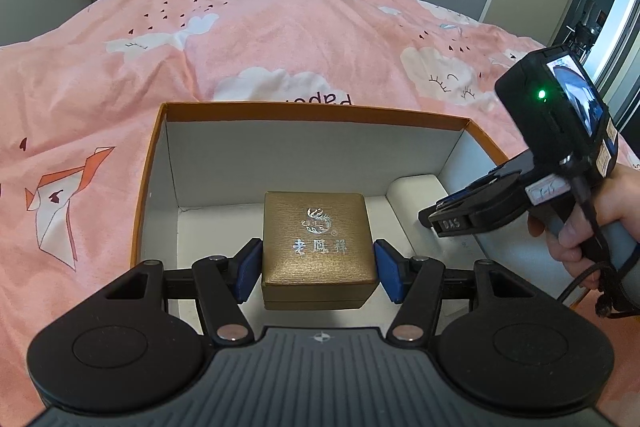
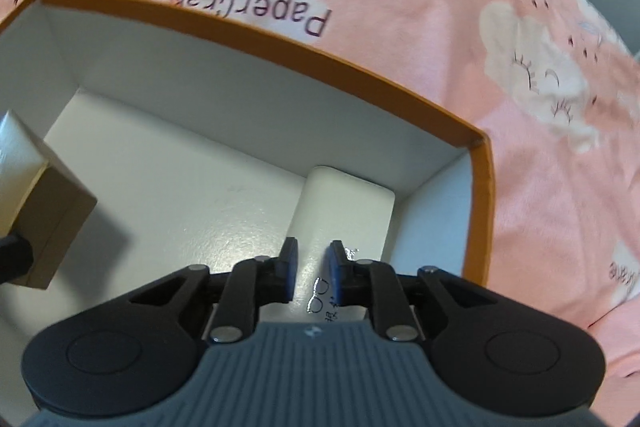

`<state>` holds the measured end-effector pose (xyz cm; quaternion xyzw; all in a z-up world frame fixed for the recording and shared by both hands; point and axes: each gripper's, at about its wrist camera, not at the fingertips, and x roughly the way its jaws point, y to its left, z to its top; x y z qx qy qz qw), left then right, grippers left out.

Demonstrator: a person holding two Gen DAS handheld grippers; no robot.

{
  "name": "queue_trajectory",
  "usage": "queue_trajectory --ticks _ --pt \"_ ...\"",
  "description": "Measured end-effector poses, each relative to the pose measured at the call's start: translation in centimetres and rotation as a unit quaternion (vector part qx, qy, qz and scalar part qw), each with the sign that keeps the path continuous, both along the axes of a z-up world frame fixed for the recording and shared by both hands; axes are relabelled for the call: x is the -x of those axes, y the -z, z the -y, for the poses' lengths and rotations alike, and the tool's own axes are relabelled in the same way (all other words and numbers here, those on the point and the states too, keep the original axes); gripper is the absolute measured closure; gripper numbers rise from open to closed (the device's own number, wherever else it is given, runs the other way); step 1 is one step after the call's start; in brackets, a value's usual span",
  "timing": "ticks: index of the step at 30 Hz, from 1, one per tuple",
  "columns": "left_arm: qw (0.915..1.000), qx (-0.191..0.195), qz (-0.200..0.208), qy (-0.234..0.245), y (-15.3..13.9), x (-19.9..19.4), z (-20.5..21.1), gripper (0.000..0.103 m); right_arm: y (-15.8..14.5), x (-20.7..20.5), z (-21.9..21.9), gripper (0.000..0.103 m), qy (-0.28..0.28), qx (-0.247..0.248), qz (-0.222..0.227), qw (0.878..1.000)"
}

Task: Organize objects
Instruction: 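Lower the white box into the orange box and open the right gripper, then lower the gold box into the orange box and open the left gripper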

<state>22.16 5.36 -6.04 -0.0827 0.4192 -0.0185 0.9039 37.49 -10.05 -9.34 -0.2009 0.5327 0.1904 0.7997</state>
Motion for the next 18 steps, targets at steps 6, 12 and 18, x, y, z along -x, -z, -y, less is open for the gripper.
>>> queue_trajectory --ticks 6,12,18 --pt "1.0 0.002 0.0 0.004 0.0 0.0 0.3 0.035 0.2 0.2 -0.2 0.086 -0.011 0.01 0.014 1.0" --pt "0.9997 0.013 -0.001 0.019 -0.3 0.3 0.9 0.035 0.0 1.3 -0.7 0.092 -0.028 0.05 0.062 0.996" --pt "0.9988 0.01 -0.036 0.031 0.1 0.2 2.2 0.035 -1.8 3.3 0.8 0.091 -0.035 -0.003 0.05 0.998"
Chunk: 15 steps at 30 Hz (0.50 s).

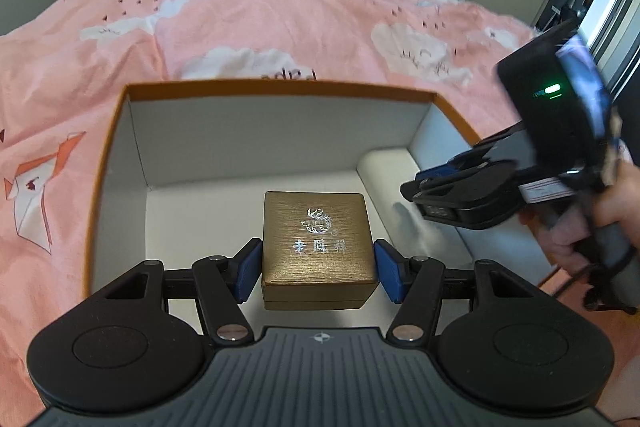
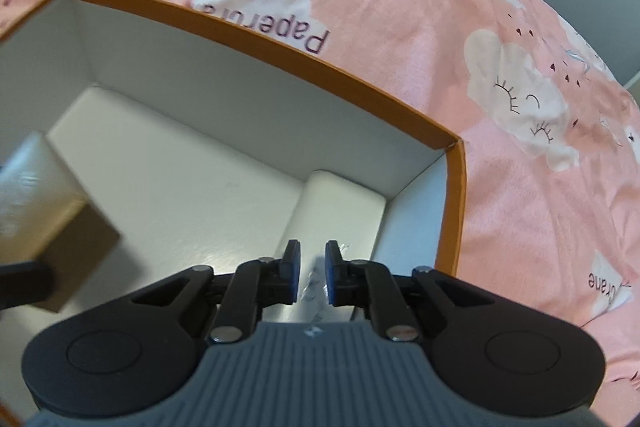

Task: Organize objects
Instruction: 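Lower the gold box into the orange box and open the left gripper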

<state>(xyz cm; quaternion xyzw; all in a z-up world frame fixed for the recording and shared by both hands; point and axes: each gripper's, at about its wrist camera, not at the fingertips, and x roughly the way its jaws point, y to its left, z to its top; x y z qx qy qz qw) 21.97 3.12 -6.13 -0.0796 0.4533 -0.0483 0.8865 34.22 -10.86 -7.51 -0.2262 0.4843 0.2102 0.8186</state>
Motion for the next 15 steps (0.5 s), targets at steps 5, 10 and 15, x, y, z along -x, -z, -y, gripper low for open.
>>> queue_trajectory --ticks 5,10,15 --pt "0.9992 -0.01 -0.024 0.031 0.6 0.1 1.3 0.034 -1.4 0.9 0.7 0.091 -0.006 -0.079 -0.023 0.997" --pt "0.9981 -0.005 -0.047 0.04 1.2 -0.2 1.6 0.035 -2.3 0.9 1.2 0.091 -0.014 -0.177 -0.105 0.978" --pt "0.9969 0.008 -0.065 0.044 1.6 -0.7 1.5 0.035 -1.0 1.4 -0.1 0.089 -0.041 -0.16 -0.149 0.975"
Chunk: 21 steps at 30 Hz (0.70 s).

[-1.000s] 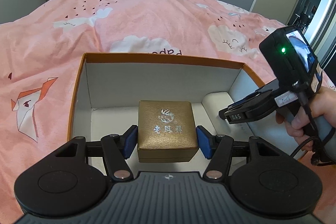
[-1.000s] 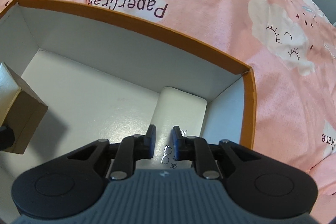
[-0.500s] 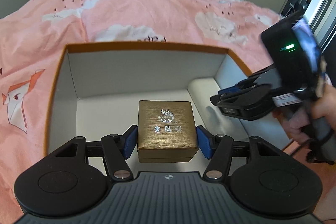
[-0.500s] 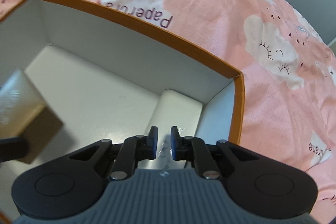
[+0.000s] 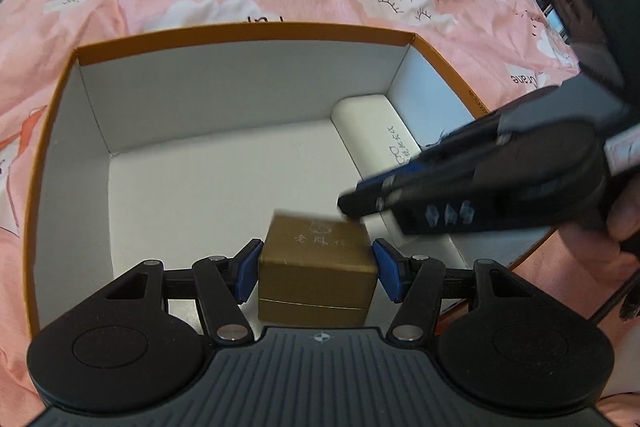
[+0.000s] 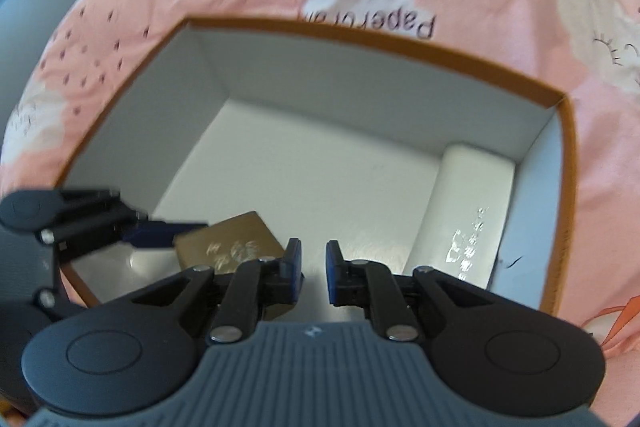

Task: Organize objects
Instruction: 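Lower the gold box into the orange box and open the left gripper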

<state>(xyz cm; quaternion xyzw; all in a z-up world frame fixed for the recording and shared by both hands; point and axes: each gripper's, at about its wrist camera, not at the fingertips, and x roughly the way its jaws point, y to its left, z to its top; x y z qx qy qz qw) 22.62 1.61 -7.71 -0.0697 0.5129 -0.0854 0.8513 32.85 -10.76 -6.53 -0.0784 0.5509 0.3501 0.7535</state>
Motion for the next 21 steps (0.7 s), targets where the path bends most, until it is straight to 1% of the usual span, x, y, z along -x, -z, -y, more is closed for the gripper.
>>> queue_trajectory --ticks 3,7,10,13,18,21 --pt "0.9998 0.007 -0.018 0.008 0.4 -0.3 0.2 0.036 1.1 -0.1 -0.6 0.089 -0.01 0.01 -0.019 1.0" --pt "0.9993 0.029 -0.024 0.005 0.8 -0.4 -0.2 0.035 1.9 -0.8 -0.5 0.089 -0.001 0.01 -0.046 0.999" --pt "0.9994 0.029 -0.016 0.01 0.9 -0.2 -0.3 0.032 1.8 -0.6 0.2 0.088 0.002 0.015 -0.052 0.999" --pt "0.9995 0.03 -0.011 0.007 0.9 0.0 -0.5 0.031 1.7 -0.5 0.4 0.088 0.008 0.023 -0.049 0.998" --pt "0.9997 0.021 0.009 0.012 0.5 0.4 -0.5 0.028 1.9 -0.7 0.7 0.087 0.021 0.027 -0.045 0.998" --pt "0.9996 0.011 0.023 0.013 0.0 0.6 -0.6 0.02 2.0 -0.7 0.9 0.087 0.025 0.035 -0.041 0.998"
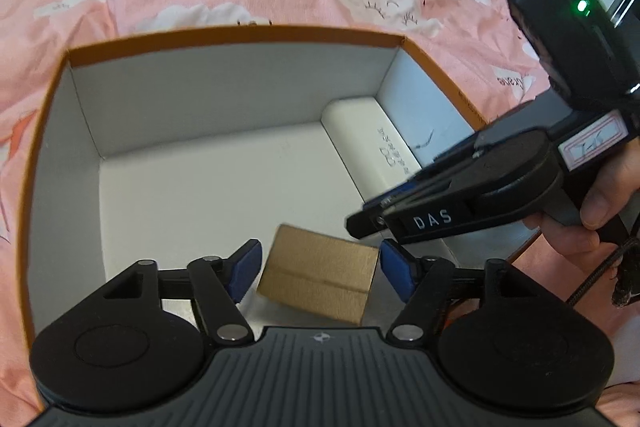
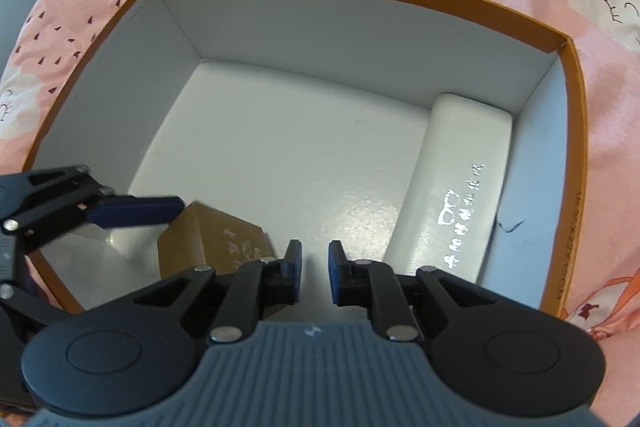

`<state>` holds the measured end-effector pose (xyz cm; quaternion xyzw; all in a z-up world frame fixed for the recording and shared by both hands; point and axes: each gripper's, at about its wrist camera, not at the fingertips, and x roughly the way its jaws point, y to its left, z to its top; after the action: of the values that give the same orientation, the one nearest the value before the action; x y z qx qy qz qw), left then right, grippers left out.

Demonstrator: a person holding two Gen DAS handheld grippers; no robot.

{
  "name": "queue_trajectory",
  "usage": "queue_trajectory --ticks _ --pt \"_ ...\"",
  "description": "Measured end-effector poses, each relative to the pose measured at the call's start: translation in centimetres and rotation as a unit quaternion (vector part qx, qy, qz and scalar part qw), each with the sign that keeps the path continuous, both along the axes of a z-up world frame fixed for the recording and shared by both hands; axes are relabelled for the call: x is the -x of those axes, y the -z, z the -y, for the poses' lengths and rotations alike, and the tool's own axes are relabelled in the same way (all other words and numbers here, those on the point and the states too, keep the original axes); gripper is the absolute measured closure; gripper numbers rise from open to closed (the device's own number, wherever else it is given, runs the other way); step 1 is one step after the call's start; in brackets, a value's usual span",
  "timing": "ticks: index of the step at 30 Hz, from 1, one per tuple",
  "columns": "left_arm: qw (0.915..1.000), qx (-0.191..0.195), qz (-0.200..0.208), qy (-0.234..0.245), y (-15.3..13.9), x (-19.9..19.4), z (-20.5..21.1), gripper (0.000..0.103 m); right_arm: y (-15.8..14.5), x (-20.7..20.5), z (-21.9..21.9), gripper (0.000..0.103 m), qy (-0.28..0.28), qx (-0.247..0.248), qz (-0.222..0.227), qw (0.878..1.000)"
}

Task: Organize objects
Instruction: 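Lower the gold box into the orange box and open the left gripper, then grasp the gold box with the right gripper, set it beside the white box, release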

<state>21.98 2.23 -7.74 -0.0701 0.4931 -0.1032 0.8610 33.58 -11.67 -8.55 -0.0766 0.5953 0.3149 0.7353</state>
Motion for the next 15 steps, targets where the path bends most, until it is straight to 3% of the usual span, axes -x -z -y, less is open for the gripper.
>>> queue_trajectory --ticks 6,10,15 --pt "0.9994 0.018 0.024 -0.02 -1.1 0.2 -0.9 0.017 0.9 0.5 0.0 0.086 -0.007 0.021 0.01 1.0" --pt "0.9972 0.052 0.044 -0.031 -2.2 0.5 -2.0 0.023 0.5 0.7 0.2 0.083 -0.005 0.015 0.016 1.0" --pt "0.994 0.061 0.068 -0.06 -3.5 0.9 -3.9 0.031 -1.5 1.4 -0.3 0.075 -0.018 0.02 0.056 0.998"
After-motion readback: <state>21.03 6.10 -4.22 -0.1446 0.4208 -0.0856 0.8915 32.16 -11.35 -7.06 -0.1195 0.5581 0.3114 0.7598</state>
